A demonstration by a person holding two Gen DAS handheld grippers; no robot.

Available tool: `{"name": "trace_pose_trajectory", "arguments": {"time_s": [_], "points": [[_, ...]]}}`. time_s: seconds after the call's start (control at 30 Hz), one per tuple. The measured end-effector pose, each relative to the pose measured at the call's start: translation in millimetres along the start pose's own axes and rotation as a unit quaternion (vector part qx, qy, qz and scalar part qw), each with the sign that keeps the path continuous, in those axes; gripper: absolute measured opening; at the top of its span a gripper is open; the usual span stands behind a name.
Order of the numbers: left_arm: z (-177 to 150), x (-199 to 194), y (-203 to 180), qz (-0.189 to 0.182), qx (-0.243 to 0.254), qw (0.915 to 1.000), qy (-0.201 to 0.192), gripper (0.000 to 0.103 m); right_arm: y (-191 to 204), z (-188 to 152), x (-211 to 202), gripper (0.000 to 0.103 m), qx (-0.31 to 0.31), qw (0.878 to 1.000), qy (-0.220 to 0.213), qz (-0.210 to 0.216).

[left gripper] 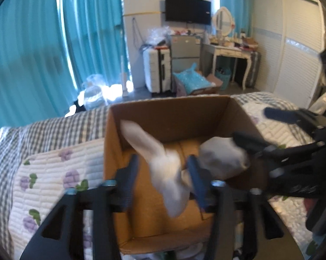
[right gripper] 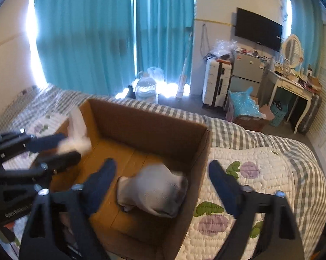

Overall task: Organize soft objects
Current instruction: 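Carry glove and cloth over the cardboard box and open both grippers, then grasp the black-and-white labeled package with the right gripper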

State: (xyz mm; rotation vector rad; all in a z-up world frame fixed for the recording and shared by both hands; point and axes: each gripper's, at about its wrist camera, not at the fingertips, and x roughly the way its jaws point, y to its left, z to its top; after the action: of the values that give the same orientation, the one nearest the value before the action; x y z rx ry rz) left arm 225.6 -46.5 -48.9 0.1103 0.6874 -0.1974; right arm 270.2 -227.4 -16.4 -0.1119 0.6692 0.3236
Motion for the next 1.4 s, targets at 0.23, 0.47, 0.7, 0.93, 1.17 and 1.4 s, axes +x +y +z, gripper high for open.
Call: {"name": "trace_pose_trajectory", "arguments": {"time_s": [0.23,0.47,0.7,0.93,1.17,1.4], "points": [[2,-39,9,0.012,-0.026,0.9993,-0.023,0.069,-1,7,-48,0.095,-0.009,0.999,-0.025,-0.036],[15,-150,15,0.043,0.003,0.9937,-0.103,0.097,32,16,-142,0.098,-0.045,0.997,-0.04,-0.054],[-3,-242,26,0.074,0.019,0.987,-0.142,0.103,72,6,-223,0.103,-0.083,0.994,-0.051,-0.048],[-54,-242,38,0.092,0.002,0.9906,-0.102,0.103,118,-38,-219,0.103,-0.111,0.994,-0.018,-0.009],[-130,-178,48,0.111,-0.04,0.9916,-0.052,0.103,148,-121,-124,0.103,-0.13,0.989,0.064,0.032],[-180,-129,64,0.103,-0.056,0.9931,0.007,0.103,150,-164,-70,0.103,-0.114,0.983,0.115,0.087]]}}
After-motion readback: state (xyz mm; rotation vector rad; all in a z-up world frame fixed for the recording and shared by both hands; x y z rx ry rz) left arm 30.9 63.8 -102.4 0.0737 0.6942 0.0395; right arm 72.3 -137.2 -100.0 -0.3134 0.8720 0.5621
